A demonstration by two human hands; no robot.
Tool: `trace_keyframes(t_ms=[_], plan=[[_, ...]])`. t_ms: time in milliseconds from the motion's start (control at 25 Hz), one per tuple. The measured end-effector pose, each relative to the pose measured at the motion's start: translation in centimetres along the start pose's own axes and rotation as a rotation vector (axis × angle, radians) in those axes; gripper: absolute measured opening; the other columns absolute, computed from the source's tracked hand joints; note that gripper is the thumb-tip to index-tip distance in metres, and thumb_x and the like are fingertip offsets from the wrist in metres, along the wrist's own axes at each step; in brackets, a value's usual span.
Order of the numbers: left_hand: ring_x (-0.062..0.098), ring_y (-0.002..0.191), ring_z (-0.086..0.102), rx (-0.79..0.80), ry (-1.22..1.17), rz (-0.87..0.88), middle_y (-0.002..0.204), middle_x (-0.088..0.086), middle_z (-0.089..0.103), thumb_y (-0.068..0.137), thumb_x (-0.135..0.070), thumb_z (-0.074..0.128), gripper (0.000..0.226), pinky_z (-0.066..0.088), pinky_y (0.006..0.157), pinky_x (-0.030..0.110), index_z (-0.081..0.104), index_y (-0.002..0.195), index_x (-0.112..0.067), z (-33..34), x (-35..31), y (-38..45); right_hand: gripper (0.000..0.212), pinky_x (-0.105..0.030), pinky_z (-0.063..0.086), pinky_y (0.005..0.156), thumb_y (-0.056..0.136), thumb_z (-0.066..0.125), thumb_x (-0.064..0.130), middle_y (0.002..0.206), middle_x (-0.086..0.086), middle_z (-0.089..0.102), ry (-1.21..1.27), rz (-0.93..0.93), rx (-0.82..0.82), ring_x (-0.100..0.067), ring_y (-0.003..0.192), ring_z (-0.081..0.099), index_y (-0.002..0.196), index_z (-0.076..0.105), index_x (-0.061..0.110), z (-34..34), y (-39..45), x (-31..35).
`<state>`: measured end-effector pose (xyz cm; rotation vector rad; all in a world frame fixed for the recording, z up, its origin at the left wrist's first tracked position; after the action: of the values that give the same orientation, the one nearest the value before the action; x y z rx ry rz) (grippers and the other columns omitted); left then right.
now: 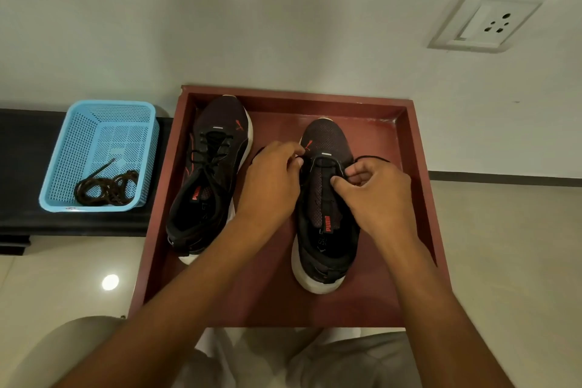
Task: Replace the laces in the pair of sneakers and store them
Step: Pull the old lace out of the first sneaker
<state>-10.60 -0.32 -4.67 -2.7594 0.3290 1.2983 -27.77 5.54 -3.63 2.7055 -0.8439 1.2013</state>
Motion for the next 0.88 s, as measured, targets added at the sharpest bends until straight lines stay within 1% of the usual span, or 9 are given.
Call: trace_keyframes(t_ms=[120, 200, 320, 400, 480, 560, 640, 720, 880], plan=[[0.019, 0.098, 0.064, 0.056, 0.107, 0.105, 0.106, 0.002, 0.067, 0.094, -0.008, 0.068, 0.026, 0.053, 0.092, 0.037, 0.075, 0.119, -0.013, 0.8, 0.1, 1.7, 0.003, -0.013, 0.055, 0.063, 0.085, 0.081, 0.025, 0.077, 0.015, 0.071, 0.041, -0.01, -0.009, 0.004, 0.069, 0.067, 0.084, 0.078, 0.025, -0.2, 0.4, -0.5], [0.021, 0.095, 0.066, 0.025, 0.105, 0.14, 0.103, 0.003, 0.07, 0.091, -0.007, 0.071, 0.022, 0.055, 0.09, 0.041, 0.078, 0.112, -0.012, 0.9, 0.3, 2.1, 0.007, -0.013, 0.055, 0.063, 0.088, 0.078, 0.021, 0.077, 0.015, 0.072, 0.056, -0.027, 0.006, 0.003, 0.071, 0.068, 0.081, 0.08, 0.024, -0.3, 0.8, -0.7], [0.022, 0.091, 0.066, -0.008, 0.116, 0.184, 0.098, 0.003, 0.069, 0.09, -0.01, 0.072, 0.012, 0.055, 0.085, 0.044, 0.08, 0.099, -0.012, 1.0, 0.4, 2.5, 0.008, -0.027, 0.059, 0.071, 0.087, 0.077, 0.018, 0.078, 0.011, 0.074, 0.071, -0.021, 0.005, -0.004, 0.072, 0.069, 0.081, 0.082, 0.021, -0.2, 1.2, -1.0], [0.022, 0.088, 0.064, -0.007, 0.142, 0.2, 0.095, 0.002, 0.067, 0.09, -0.011, 0.072, 0.007, 0.055, 0.083, 0.042, 0.079, 0.093, -0.011, 0.7, 0.3, 2.6, 0.007, -0.029, 0.06, 0.073, 0.086, 0.078, 0.018, 0.078, 0.011, 0.075, 0.085, -0.012, 0.007, -0.005, 0.073, 0.07, 0.081, 0.082, 0.021, -0.1, 1.3, -1.1], [0.021, 0.087, 0.063, -0.005, 0.179, 0.211, 0.094, 0.002, 0.066, 0.089, -0.01, 0.072, 0.005, 0.053, 0.08, 0.036, 0.077, 0.088, -0.011, 0.1, 0.2, 2.7, 0.008, -0.029, 0.061, 0.073, 0.086, 0.078, 0.017, 0.077, 0.012, 0.075, 0.09, -0.012, 0.008, -0.004, 0.072, 0.07, 0.08, 0.082, 0.022, -0.1, 1.3, -1.2], [0.024, 0.086, 0.062, 0.004, 0.255, 0.224, 0.091, 0.003, 0.066, 0.088, -0.01, 0.07, 0.007, 0.052, 0.078, 0.038, 0.075, 0.083, -0.009, -0.6, 0.0, 2.8, 0.011, -0.027, 0.06, 0.071, 0.086, 0.078, 0.017, 0.075, 0.013, 0.075, 0.09, -0.015, 0.017, -0.004, 0.071, 0.07, 0.078, 0.082, 0.023, -0.2, 1.3, -1.1], [0.028, 0.087, 0.06, 0.015, 0.356, 0.214, 0.089, 0.007, 0.066, 0.085, -0.008, 0.067, 0.008, 0.052, 0.078, 0.046, 0.073, 0.08, -0.007, -1.8, 0.1, 3.2, 0.013, -0.026, 0.061, 0.07, 0.087, 0.078, 0.016, 0.075, 0.014, 0.075, 0.095, -0.01, 0.031, -0.003, 0.07, 0.071, 0.079, 0.082, 0.025, -0.2, 1.3, -1.1], [0.031, 0.091, 0.059, -0.004, 0.438, 0.172, 0.089, 0.012, 0.067, 0.082, -0.005, 0.066, 0.008, 0.052, 0.078, 0.049, 0.074, 0.081, -0.005, -3.5, 0.4, 3.9, 0.01, -0.029, 0.062, 0.073, 0.087, 0.078, 0.016, 0.077, 0.013, 0.076, 0.106, 0.0, 0.04, -0.004, 0.072, 0.072, 0.082, 0.083, 0.024, -0.3, 1.4, -1.2], [0.031, 0.102, 0.055, -0.041, 0.474, 0.02, 0.098, 0.013, 0.066, 0.084, -0.004, 0.069, 0.009, 0.05, 0.082, 0.041, 0.077, 0.084, -0.009, -6.3, 1.4, 4.9, 0.009, -0.028, 0.061, 0.075, 0.087, 0.078, 0.016, 0.078, 0.012, 0.077, 0.126, 0.011, 0.065, -0.005, 0.074, 0.073, 0.083, 0.083, 0.023, -0.3, 1.5, -1.3]])
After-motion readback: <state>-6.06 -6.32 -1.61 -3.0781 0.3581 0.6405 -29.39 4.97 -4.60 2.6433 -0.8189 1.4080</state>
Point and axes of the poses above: each hand's wrist, its own y-axis towards the middle knuckle, its own z-axis out of the palm, x = y × z, the point moved 3 cm from there along y, towards the middle knuckle
